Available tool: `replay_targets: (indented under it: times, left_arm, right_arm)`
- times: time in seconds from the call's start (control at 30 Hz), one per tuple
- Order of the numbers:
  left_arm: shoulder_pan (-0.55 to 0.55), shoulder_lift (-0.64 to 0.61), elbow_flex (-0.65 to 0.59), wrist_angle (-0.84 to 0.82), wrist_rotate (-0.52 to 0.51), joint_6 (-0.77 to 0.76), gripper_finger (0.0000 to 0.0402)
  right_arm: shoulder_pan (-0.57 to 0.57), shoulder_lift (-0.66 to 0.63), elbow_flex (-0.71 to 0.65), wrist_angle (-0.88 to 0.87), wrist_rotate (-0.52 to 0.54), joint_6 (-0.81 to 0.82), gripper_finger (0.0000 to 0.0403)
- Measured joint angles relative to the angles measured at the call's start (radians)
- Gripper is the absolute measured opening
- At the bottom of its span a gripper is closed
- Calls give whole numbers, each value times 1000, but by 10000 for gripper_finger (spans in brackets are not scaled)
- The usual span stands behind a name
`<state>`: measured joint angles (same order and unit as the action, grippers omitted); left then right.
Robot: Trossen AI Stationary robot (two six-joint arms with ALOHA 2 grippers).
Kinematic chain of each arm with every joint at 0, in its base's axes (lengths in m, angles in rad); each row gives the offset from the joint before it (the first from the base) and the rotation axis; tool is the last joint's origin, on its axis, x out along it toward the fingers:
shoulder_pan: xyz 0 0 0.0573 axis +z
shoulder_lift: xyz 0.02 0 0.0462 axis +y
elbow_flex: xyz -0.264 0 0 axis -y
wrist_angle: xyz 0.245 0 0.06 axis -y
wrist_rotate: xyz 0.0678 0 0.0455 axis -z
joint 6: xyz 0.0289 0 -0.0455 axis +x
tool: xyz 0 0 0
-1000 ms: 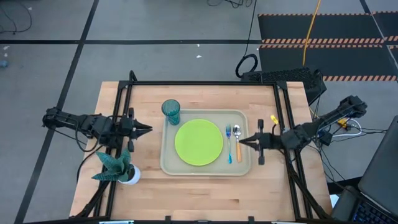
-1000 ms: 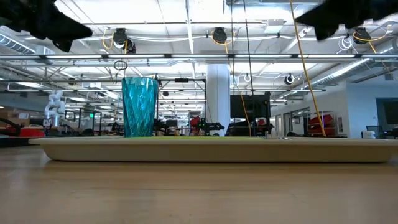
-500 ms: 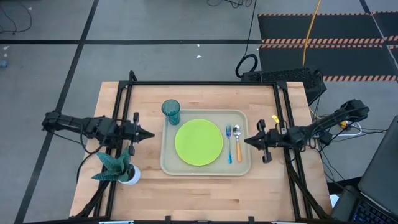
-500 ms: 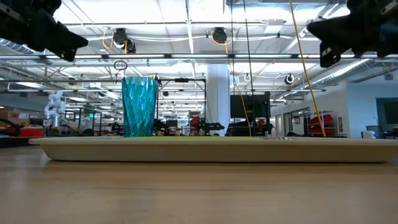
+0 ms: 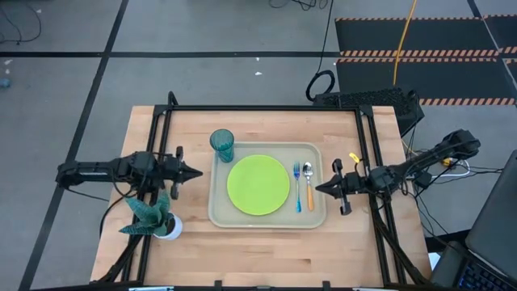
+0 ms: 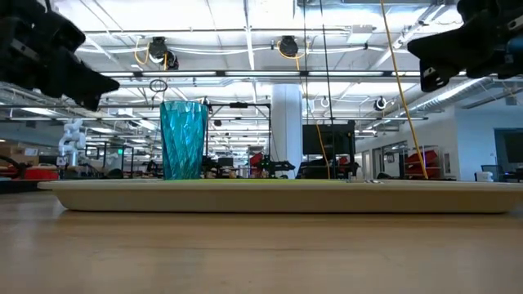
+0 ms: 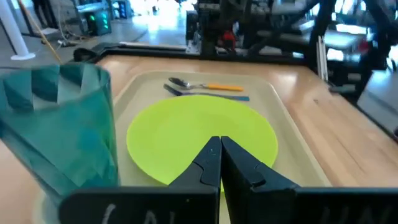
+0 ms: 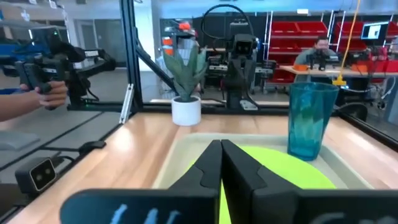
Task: Pick and place plate/cup/fork/spoon on tray
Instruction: Return to Home Position
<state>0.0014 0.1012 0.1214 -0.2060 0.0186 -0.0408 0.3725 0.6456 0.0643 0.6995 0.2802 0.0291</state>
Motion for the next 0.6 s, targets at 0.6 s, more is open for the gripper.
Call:
replay_targets:
  times: [0.6]
  left_arm:
    - [6, -31, -112, 243, -20, -11, 3]
  right_arm:
    - [-36, -106, -10, -225, 74, 132, 0]
